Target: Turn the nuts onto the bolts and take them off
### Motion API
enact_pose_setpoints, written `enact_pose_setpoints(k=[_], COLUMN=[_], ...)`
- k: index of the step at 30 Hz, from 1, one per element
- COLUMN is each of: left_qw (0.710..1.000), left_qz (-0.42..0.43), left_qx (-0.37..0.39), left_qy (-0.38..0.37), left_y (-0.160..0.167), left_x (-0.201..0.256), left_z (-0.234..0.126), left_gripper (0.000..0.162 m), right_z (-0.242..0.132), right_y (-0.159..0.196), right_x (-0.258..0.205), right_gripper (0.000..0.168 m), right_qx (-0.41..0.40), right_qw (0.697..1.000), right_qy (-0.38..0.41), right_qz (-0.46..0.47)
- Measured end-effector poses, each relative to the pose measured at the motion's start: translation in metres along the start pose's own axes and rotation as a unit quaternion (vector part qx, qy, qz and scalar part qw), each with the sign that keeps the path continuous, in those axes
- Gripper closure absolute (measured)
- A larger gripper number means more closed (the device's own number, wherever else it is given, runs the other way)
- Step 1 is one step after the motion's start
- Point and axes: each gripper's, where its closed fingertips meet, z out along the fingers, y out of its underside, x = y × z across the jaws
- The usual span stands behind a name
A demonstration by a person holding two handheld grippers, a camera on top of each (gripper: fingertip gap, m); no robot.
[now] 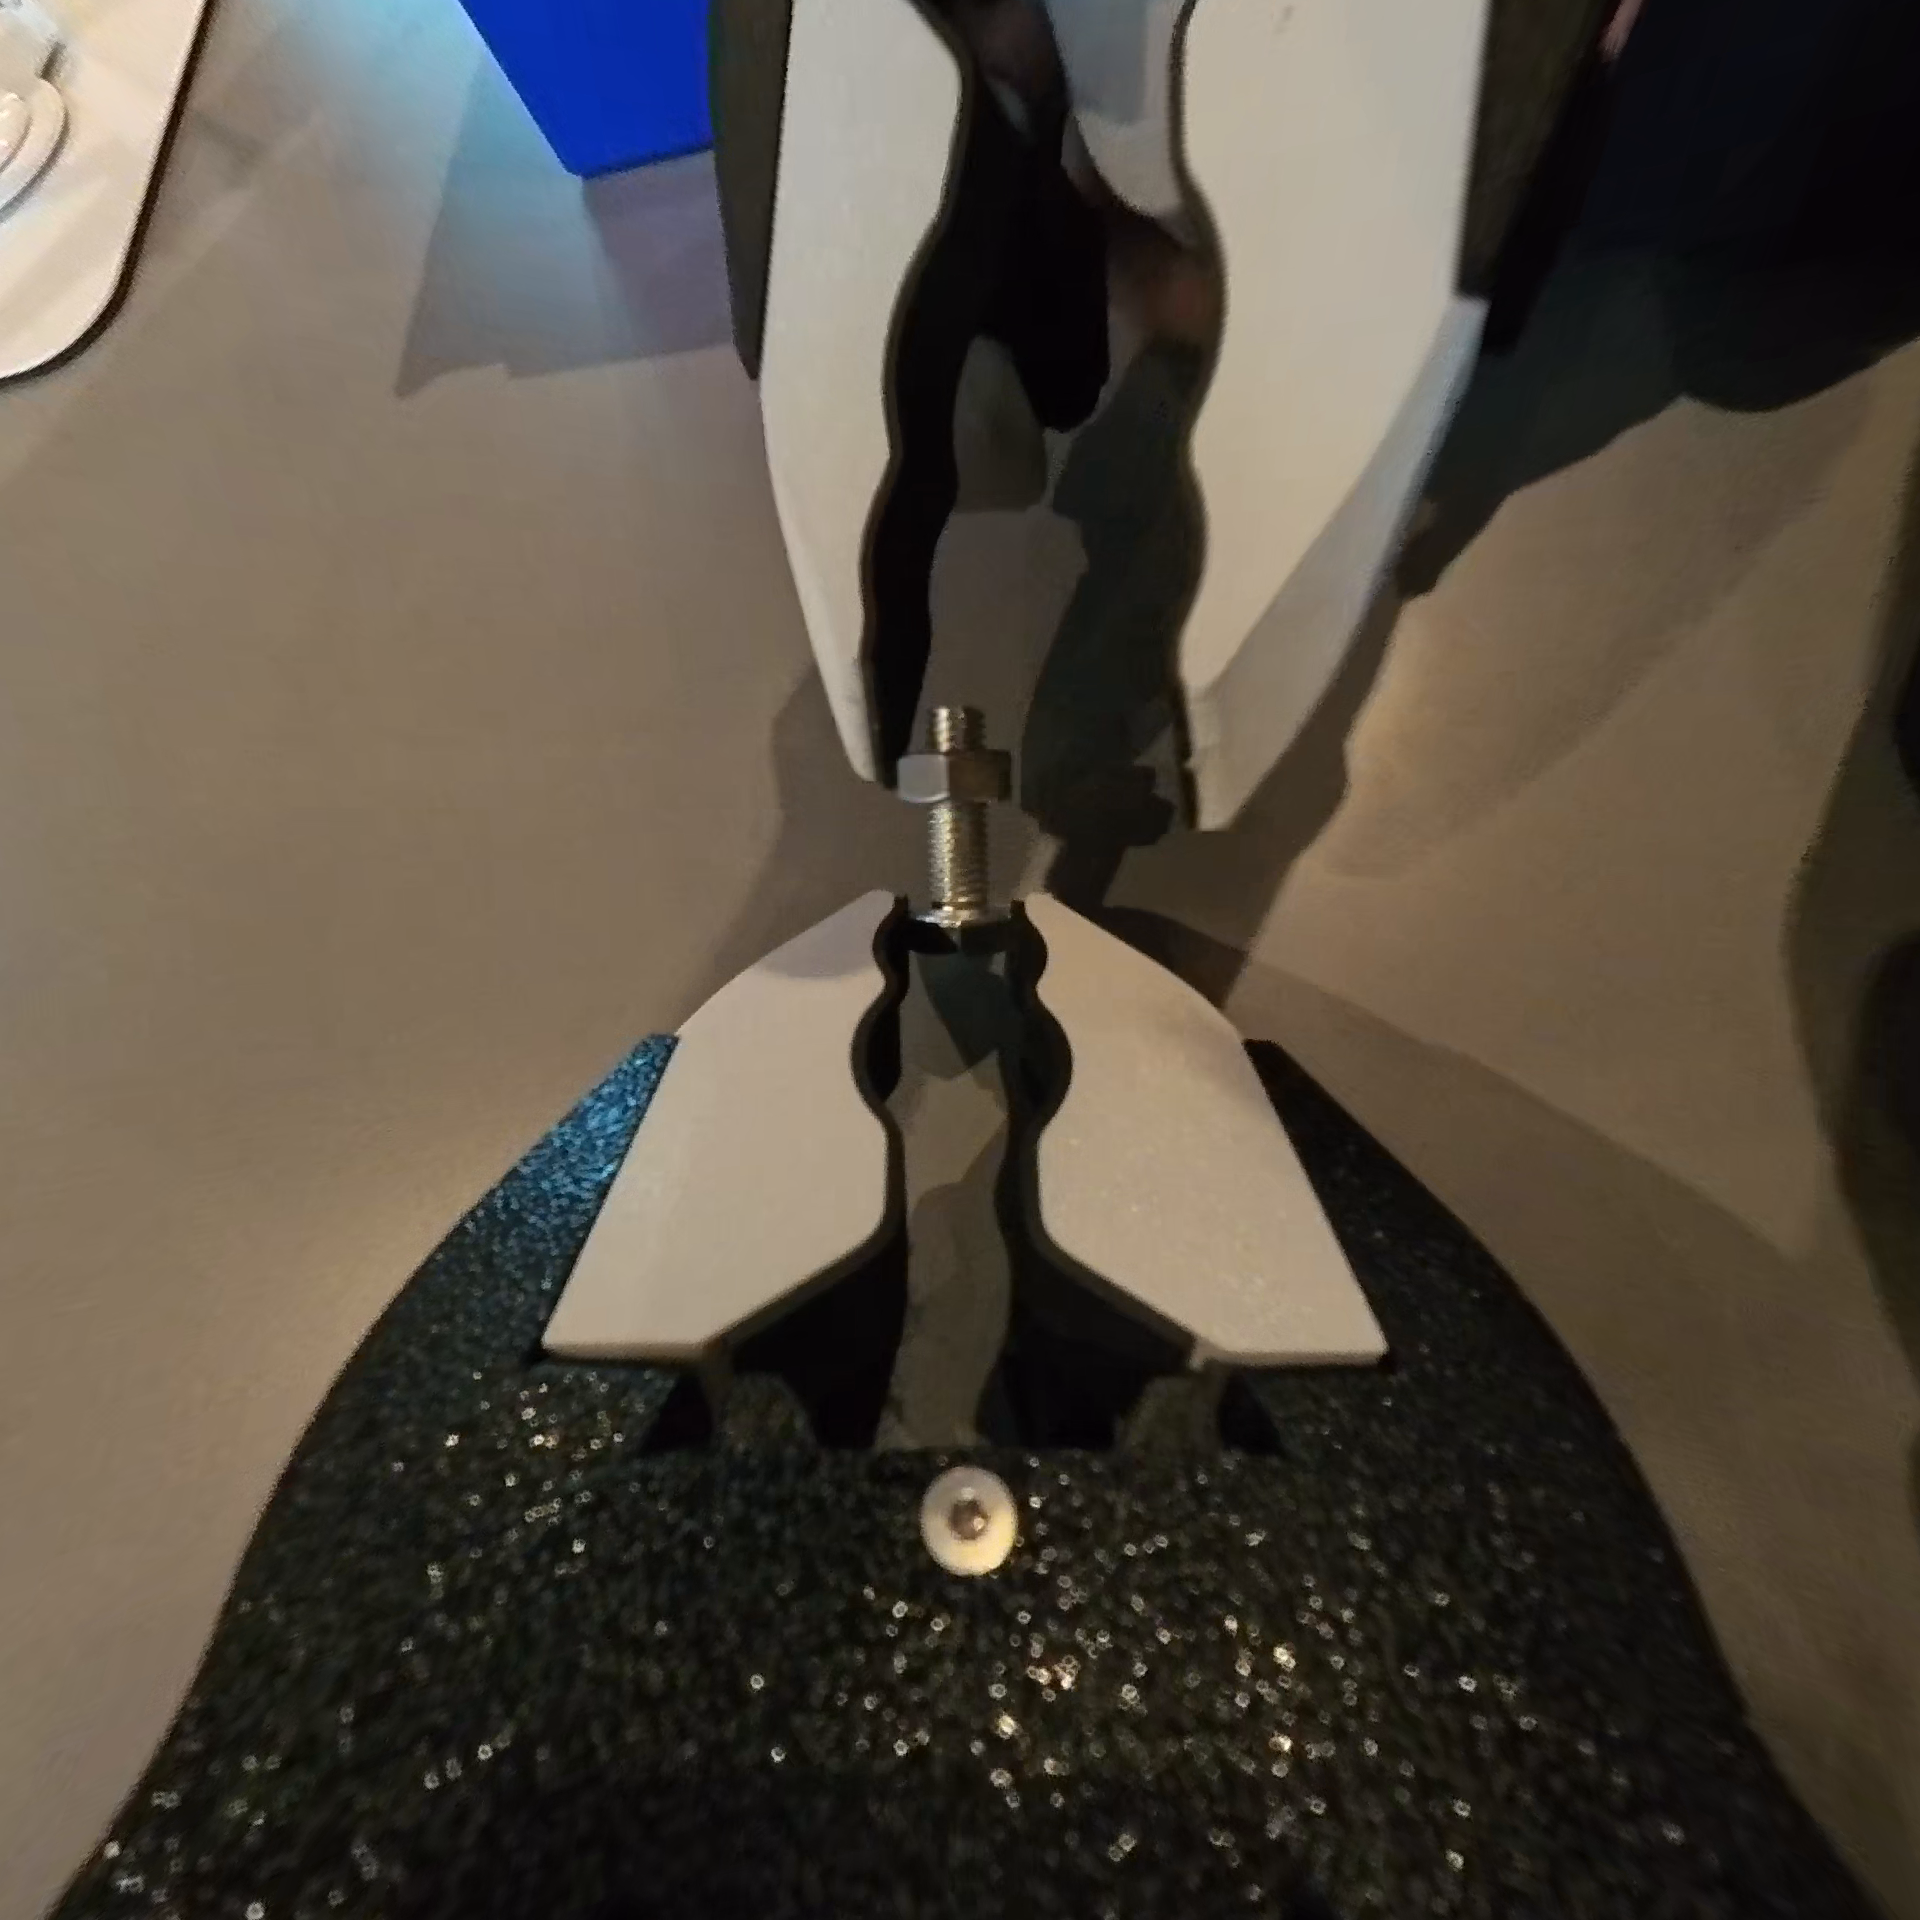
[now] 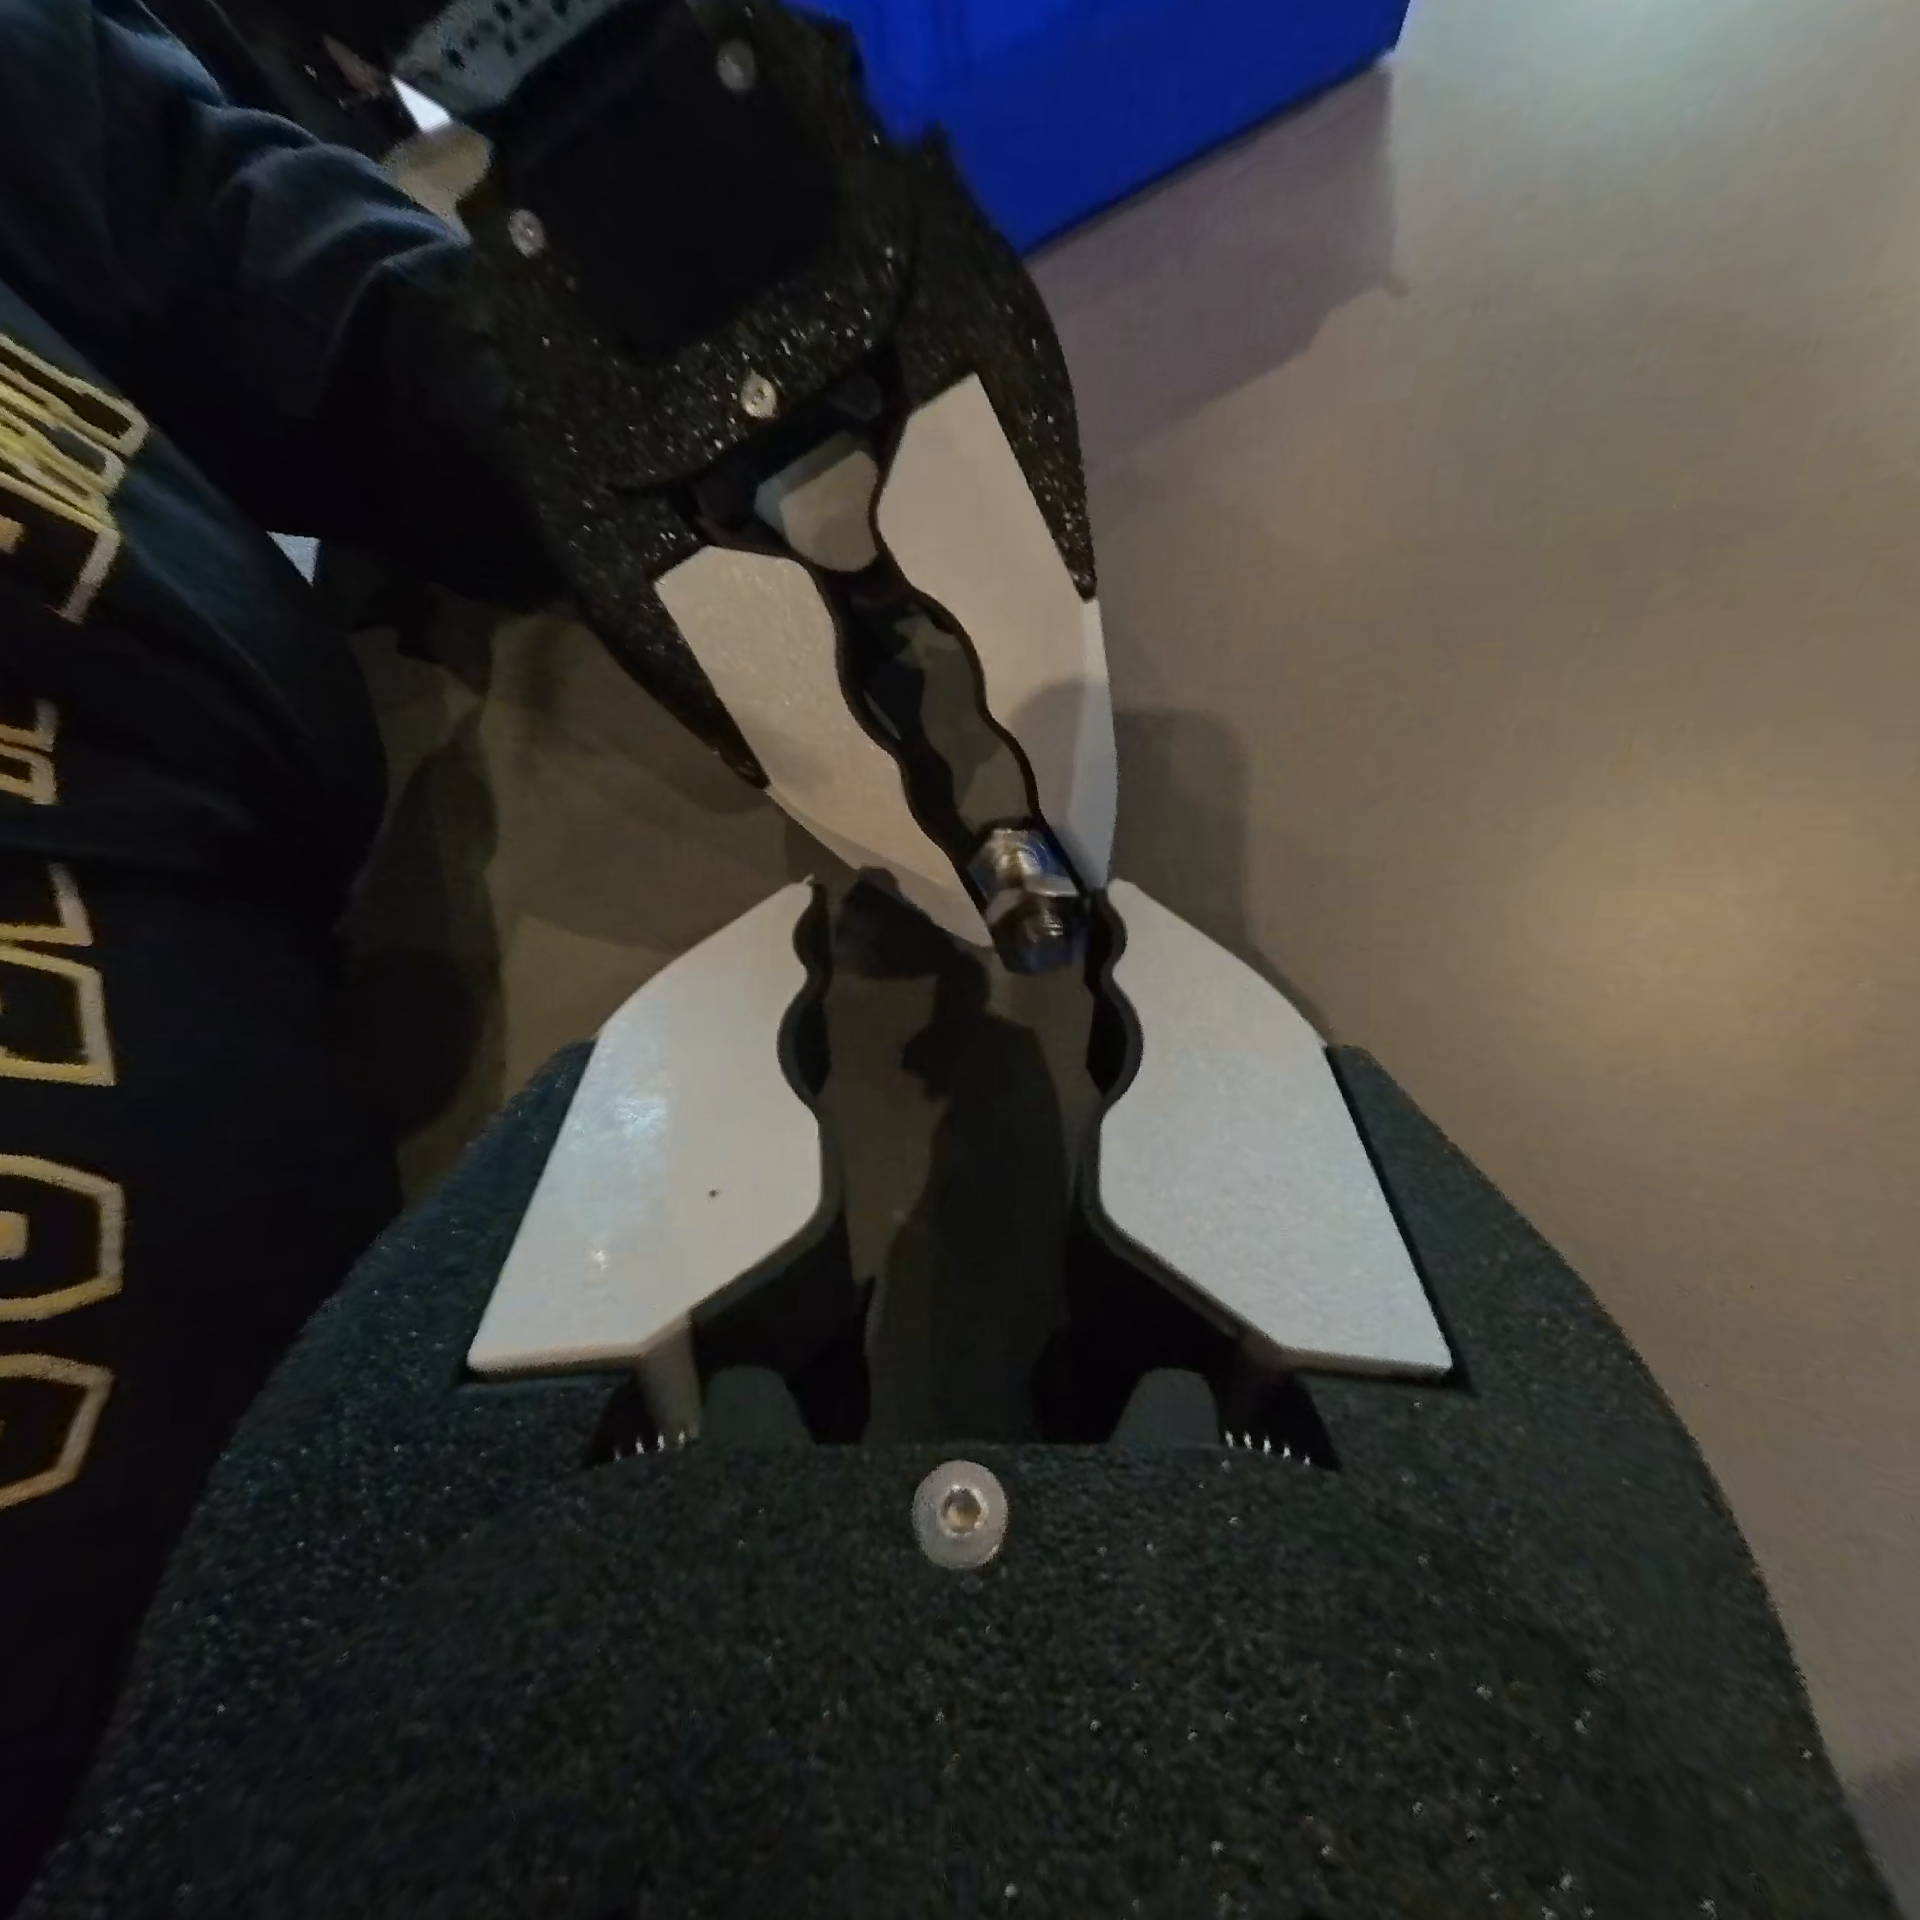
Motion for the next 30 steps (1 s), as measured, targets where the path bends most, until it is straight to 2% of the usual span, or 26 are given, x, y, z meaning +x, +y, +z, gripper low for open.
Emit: enact_pose_setpoints(k=[8, 14, 21, 30], left_qw=[1.000, 1.000, 1.000, 0.997], left_qz=[-0.004, -0.003, 0.000, -0.004], left_qx=[-0.001, -0.001, 0.022, 0.079], left_qy=[0.001, -0.001, -0.010, 0.025], left_y=[0.000, 0.000, -0.005, -0.018], left_x=[-0.001, -0.001, -0.003, 0.002], left_z=[0.000, 0.000, -0.005, -0.015], left_gripper=[0.144, 0.144, 0.145, 0.145], right_z=[0.002, 0.001, -0.002, -0.002], right_y=[-0.005, 0.005, 0.012, 0.004], right_x=[-0.016, -0.015, -0.013, -0.007], right_gripper=[0.121, 0.135, 0.142, 0.124], right_qx=[0.009, -0.023, -0.039, -0.011], right_qw=[0.999, 0.999, 0.997, 0.999], right_qy=[-0.037, -0.048, -0.060, -0.039], right_qz=[-0.020, -0.003, 0.027, 0.028])
